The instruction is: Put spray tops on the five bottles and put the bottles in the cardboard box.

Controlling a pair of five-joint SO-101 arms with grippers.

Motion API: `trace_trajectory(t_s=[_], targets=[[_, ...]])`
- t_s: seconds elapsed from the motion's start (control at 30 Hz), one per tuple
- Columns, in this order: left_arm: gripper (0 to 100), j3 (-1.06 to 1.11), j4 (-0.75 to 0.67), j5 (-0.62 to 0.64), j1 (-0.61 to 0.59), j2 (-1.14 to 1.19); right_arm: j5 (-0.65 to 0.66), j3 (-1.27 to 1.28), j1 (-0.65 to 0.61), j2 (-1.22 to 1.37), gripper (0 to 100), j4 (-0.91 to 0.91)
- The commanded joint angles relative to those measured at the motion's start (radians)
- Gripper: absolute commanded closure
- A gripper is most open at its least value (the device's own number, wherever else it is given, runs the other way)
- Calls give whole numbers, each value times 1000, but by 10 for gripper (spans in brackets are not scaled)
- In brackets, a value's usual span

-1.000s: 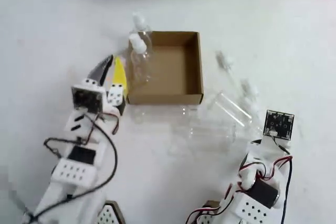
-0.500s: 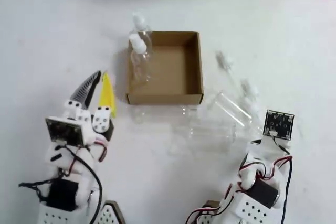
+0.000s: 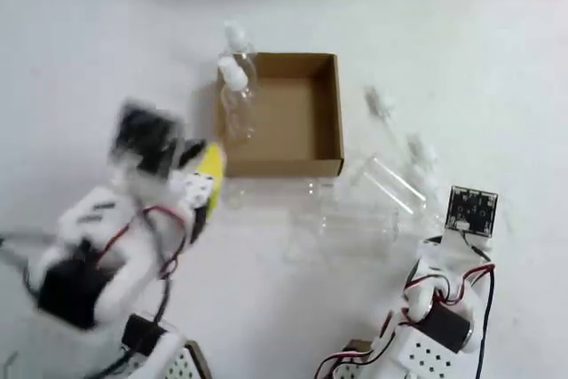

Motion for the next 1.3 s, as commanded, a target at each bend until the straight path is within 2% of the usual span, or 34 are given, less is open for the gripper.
trace_trajectory(t_s=[0.0, 0.13, 0.3, 0.37, 0.5, 0.7, 0.8, 0.93, 1.27], targets=[[936, -166, 121, -84, 104, 249, 11, 8, 2, -12, 983, 7], [936, -181, 140, -304, 180, 435, 11, 8, 2, -12, 983, 7], [936, -192, 112, -671, 217, 618, 18, 8, 2, -12, 983, 7], [936, -186, 80, -764, 225, 673, 60, 8, 1, -12, 983, 7], [929, -175, -2, -835, 228, 771, 87, 8, 1, -12, 983, 7], [771, -180, -118, -873, 228, 895, 87, 8, 1, -12, 983, 7], [769, -184, -176, -878, 226, 947, 87, 8, 1, -12, 983, 7], [771, -262, -153, -925, 214, 1030, 87, 8, -1, -12, 983, 7], [771, -485, -137, -931, 156, 1253, 87, 8, -1, -12, 983, 7]])
